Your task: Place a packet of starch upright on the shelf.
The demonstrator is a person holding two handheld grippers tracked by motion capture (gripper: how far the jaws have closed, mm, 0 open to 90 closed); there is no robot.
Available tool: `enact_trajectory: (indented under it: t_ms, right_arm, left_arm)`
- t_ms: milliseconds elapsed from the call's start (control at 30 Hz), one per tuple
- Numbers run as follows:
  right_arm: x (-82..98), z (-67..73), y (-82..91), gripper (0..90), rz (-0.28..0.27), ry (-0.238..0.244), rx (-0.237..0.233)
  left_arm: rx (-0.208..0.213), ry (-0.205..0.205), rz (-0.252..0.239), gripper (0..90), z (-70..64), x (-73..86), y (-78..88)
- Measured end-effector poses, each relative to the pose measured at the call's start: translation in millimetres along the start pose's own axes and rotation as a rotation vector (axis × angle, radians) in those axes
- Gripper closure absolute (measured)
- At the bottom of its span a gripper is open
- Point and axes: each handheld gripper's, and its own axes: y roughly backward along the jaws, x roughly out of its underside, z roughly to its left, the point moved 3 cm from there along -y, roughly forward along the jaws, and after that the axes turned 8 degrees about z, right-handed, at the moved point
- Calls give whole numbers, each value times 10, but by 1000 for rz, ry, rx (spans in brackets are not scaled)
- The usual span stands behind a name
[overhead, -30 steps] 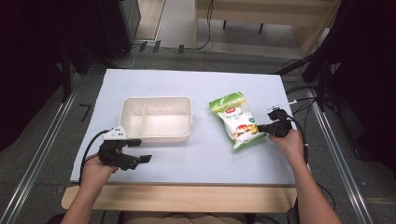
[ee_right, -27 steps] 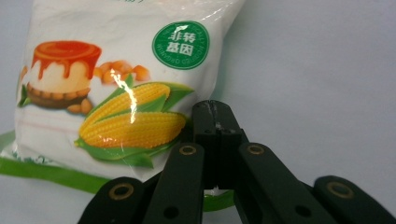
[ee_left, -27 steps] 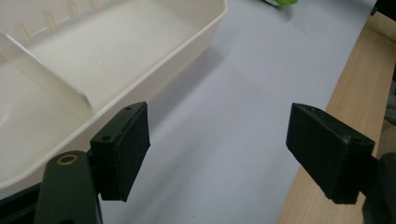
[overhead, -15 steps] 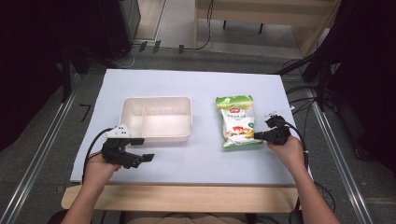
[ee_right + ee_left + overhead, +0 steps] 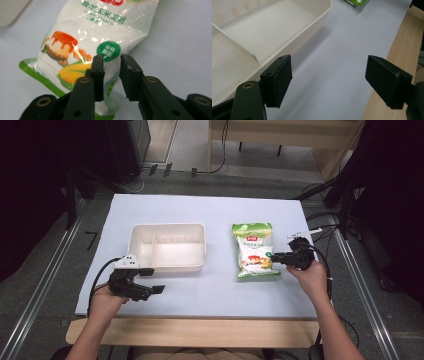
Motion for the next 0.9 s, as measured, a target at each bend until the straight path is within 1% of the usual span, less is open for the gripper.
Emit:
enact_trajectory:
  t_ms: [67,100,133,167,233,333,400,433,533,600,700,767,833,867,900]
  right_arm:
    - [-20,3,-7,677,-4,-6,-8]
    - [-60,15,-19,628,-21,3,-2]
    - [-60,15,-19,628,-21,3,-2]
    - [-105,24,-28,595,-33,1,-4]
    - [-149,29,-46,560,-41,3,4]
    - [-211,21,-90,521,-38,5,23]
    - [-250,9,-121,513,-40,8,25]
    - [-270,5,-136,510,-38,1,29]
    - [-327,-23,-173,500,-40,-3,34]
    - [-372,-51,-203,493,-35,-10,33]
    - [-412,-86,-239,491,-22,-22,39]
    - [-435,-113,-255,484,-20,-29,42]
    - [-449,-131,-265,481,-24,-33,47]
    - [-486,-168,-284,482,-32,-43,42]
    - [-502,-177,-289,481,-45,-51,40]
  left_arm:
    - [-2,0,1,223,-4,9,9]
    - [-6,4,-1,223,-10,24,17]
    - [-6,4,-1,223,-10,24,17]
    - [-8,6,2,223,-16,44,29]
    - [-16,7,7,223,-19,63,45]
    - [-20,13,4,223,-28,92,66]
    - [-24,18,4,223,-33,115,78]
    - [-20,18,4,223,-34,126,86]
    - [-27,30,-1,223,-42,157,109]
    - [-29,33,-2,222,-43,174,120]
    - [-31,54,-6,214,-56,202,148]
    - [-36,54,-5,214,-68,224,158]
    - [-38,52,-1,214,-68,234,162]
    - [-42,57,2,214,-72,249,172]
    - [-37,65,-5,214,-79,255,172]
